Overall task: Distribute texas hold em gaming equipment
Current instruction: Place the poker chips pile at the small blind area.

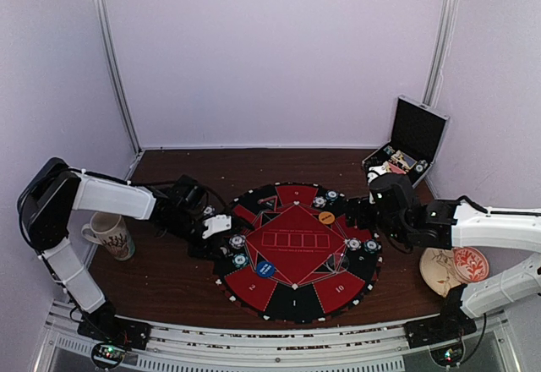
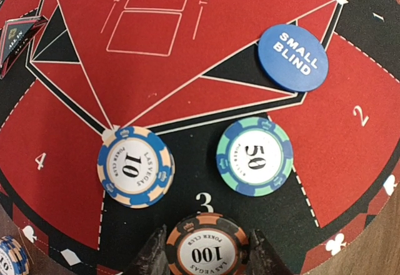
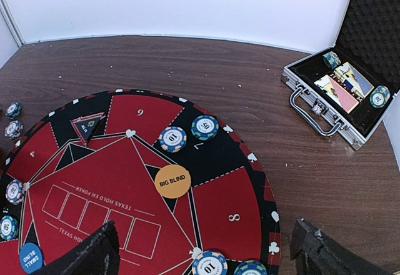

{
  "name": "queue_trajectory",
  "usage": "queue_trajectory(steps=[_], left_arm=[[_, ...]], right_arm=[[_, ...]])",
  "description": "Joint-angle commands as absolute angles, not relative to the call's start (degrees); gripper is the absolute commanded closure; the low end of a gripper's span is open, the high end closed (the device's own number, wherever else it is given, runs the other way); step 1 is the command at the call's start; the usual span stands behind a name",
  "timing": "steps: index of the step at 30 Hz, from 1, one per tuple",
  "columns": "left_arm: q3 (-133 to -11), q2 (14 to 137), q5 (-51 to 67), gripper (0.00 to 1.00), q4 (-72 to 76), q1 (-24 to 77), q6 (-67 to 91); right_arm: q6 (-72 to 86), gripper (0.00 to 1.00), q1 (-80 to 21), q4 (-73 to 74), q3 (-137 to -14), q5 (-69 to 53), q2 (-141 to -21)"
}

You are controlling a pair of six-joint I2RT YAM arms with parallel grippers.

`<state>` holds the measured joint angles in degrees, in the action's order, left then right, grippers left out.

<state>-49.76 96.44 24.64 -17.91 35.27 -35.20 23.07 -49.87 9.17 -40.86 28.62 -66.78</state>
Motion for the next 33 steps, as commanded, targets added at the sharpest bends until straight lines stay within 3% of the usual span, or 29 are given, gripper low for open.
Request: queue_trajectory(steps=[1, 5, 8, 14, 16, 18, 26, 33], left_arm=[[-50.58, 97.65, 24.95, 0.93, -16.06, 35.71, -34.63], [-50.78, 98.54, 24.49, 0.90, -16.04, 35.97, -34.49], [-50.73, 98.49, 24.16, 0.81, -15.91, 36.02, -34.38], [-49.77, 96.35, 22.77, 0.41, -15.69, 35.95, -34.23], [-49.06, 94.90, 22.23, 0.21, -15.39, 35.99, -34.28], [-48.50, 92.92, 21.91, 0.11, -15.42, 35.96, -34.28], [-48.30, 86.19, 22.91, 0.03, -16.97, 32.28, -32.72], [-50.12, 84.32, 23.79, 0.02, -16.75, 23.98, -29.38]], right_arm=[[22.73, 0.04, -50.10, 8.57, -40.41, 30.23, -67.10], [22.67, 0.04, -50.10, 8.61, -40.49, 30.23, -67.23], [22.68, 0.04, -50.15, 8.70, -40.43, 30.24, -67.16], [22.70, 0.04, -50.18, 8.78, -40.37, 30.23, -66.91], [22.68, 0.04, -50.12, 8.78, -40.34, 30.24, -66.67], [22.68, 0.04, -50.16, 8.79, -40.27, 30.24, -66.60], [22.68, 0.04, -50.11, 8.84, -40.28, 30.17, -66.45], [22.59, 0.04, -50.11, 8.80, -40.27, 30.06, -66.61]])
